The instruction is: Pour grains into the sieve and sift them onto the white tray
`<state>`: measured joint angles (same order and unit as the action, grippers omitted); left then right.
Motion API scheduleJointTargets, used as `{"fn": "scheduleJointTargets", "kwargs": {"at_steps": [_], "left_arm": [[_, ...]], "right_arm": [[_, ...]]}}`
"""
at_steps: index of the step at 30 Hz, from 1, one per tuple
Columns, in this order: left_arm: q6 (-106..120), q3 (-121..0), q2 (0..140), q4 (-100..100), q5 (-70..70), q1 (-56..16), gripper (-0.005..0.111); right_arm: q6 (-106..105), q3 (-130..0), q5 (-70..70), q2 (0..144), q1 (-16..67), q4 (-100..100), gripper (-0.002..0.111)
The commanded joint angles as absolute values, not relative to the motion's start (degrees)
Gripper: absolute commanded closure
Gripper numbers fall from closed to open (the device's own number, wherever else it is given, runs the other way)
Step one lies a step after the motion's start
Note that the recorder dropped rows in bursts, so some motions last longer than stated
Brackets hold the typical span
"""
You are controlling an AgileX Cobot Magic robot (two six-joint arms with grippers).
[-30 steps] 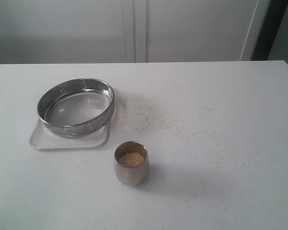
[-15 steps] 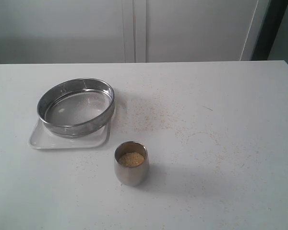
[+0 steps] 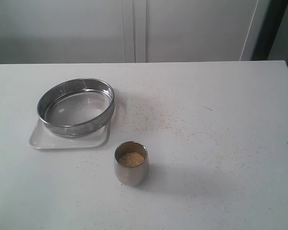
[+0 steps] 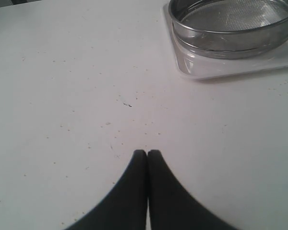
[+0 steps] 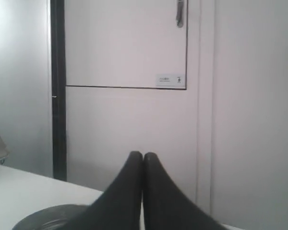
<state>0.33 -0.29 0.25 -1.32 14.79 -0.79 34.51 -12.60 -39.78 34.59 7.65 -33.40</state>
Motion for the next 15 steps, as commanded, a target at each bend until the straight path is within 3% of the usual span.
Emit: {"fn": "scheduleJointTargets", "kwargs": {"at_steps": [1, 15], "left_arm": [[0.5, 0.0, 0.0, -0.9, 14.7, -0.6, 0.107], [0.5, 0.0, 0.0, -0.9, 14.7, -0.6, 0.107]], "right_arm": [[36.6, -14.7, -45.0, 42.1, 7.4, -39.3, 0.108], [38.6, -17.6, -62.7, 64.2, 7.6, -53.7, 0.108]]}}
